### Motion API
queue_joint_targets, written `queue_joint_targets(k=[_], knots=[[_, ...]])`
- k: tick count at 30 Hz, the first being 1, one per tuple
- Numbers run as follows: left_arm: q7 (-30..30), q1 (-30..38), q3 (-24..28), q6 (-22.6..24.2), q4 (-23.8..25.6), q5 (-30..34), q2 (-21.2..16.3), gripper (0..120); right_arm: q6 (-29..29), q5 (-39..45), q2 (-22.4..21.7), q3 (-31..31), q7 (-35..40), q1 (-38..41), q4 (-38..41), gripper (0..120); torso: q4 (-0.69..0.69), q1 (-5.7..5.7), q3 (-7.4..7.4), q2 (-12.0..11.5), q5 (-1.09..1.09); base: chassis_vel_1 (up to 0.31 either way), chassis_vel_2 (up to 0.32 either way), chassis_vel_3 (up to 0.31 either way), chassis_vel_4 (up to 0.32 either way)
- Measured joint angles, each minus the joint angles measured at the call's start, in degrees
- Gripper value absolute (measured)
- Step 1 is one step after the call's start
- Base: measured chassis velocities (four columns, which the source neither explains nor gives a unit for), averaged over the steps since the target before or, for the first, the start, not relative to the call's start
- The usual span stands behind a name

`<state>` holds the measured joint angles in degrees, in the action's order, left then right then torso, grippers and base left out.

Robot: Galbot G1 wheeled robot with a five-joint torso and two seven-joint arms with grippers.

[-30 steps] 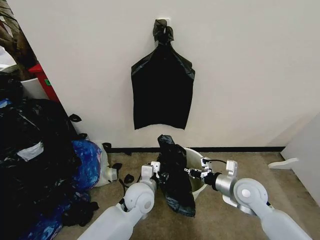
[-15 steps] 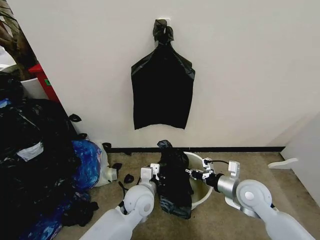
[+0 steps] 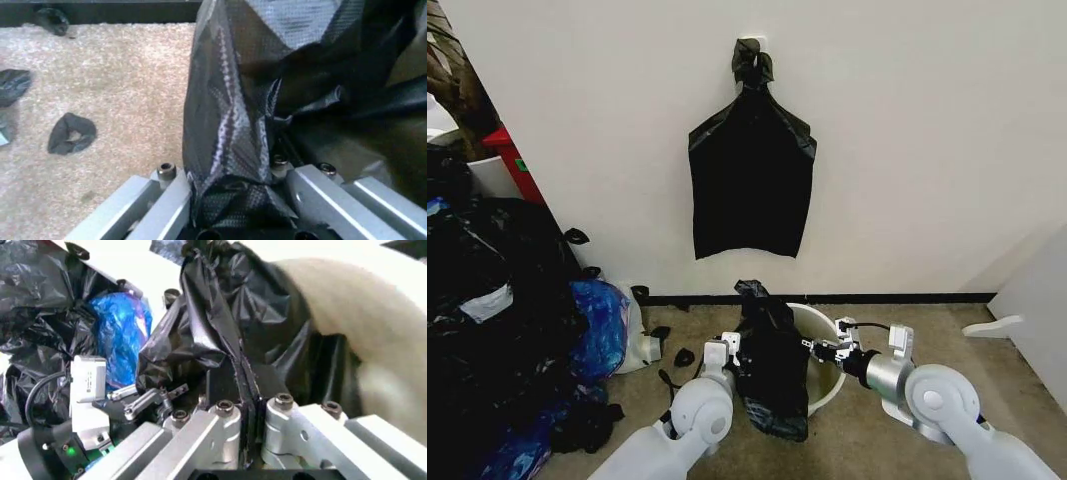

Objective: Place the garbage bag over the trash bin.

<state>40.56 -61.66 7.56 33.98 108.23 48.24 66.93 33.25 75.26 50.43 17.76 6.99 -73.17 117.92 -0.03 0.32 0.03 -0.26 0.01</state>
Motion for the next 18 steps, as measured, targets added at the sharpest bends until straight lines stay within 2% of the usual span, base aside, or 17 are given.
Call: queue_joint_targets(k=[10, 18], knots=[[0.3, -2.1, -2.5, -0.7, 2.3, 0.0, -0.9, 2, -1.0, 0.4, -1.8, 1.9, 4.8, -0.6, 4.0, 0, 0.00, 0.00, 0.00, 0.0, 0.00, 0.000, 0.000, 0.000, 0.000], [0.4, -5.3, -6.6, -1.0, 8.0, 1.6, -2.3, 1, -1.2, 1.4, -3.3, 3.9, 8.0, -0.7, 8.2, 0, 0.00, 0.00, 0.00, 0.0, 0.01, 0.000, 0.000, 0.000, 0.000]])
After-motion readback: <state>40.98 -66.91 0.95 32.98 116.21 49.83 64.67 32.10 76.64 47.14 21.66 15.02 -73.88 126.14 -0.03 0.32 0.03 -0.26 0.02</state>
